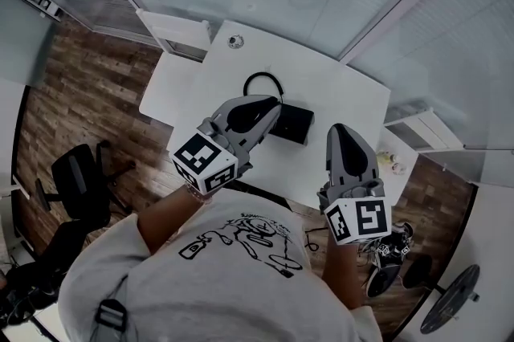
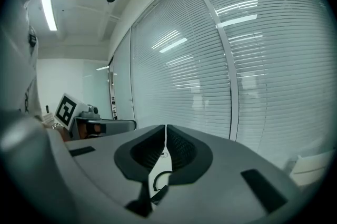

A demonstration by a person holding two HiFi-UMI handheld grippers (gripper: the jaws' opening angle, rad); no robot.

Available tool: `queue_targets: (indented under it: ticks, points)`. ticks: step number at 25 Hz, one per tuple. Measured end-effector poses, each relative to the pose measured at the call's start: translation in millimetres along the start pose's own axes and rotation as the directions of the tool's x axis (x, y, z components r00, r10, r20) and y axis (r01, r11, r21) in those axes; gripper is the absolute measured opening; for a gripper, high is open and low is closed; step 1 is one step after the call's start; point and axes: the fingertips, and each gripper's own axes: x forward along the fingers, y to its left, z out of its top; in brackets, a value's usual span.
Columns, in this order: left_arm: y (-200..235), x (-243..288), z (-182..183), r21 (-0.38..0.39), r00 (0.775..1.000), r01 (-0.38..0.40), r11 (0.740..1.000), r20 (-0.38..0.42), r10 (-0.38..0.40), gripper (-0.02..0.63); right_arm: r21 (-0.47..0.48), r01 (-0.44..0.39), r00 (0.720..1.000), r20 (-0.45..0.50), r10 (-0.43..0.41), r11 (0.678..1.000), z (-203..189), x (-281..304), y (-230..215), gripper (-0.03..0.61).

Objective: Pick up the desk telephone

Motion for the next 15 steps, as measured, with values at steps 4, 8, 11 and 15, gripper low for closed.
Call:
queue_targets:
  ticks: [4,8,11,15]
  points:
    - [14,0,-12,-0.02,1.0,0.016,1.0,-0.021,-0.016,0.028,0.0,0.017,1.0,-0.027,-0.017,1.0,-11,9,0,0.009]
    - [20,2,-27,-0.02,0.998,0.031,0.999,-0.057,-0.032,0.028,0.007,0.026,0.998,-0.049,-0.026,1.0,-24,14,-3,0.011]
    - [28,4,-41,-0.033,0.996,0.024,0.999,-0.084,-0.027,0.029,0.053,0.026,0.998,-0.062,-0.023,0.998,-38,17,-8,0.011]
    - [40,6,-65,-0.053,0.992,0.009,0.999,-0.128,-0.016,0.029,0.089,0.03,0.995,-0.093,-0.022,0.996,-62,20,-17,0.011]
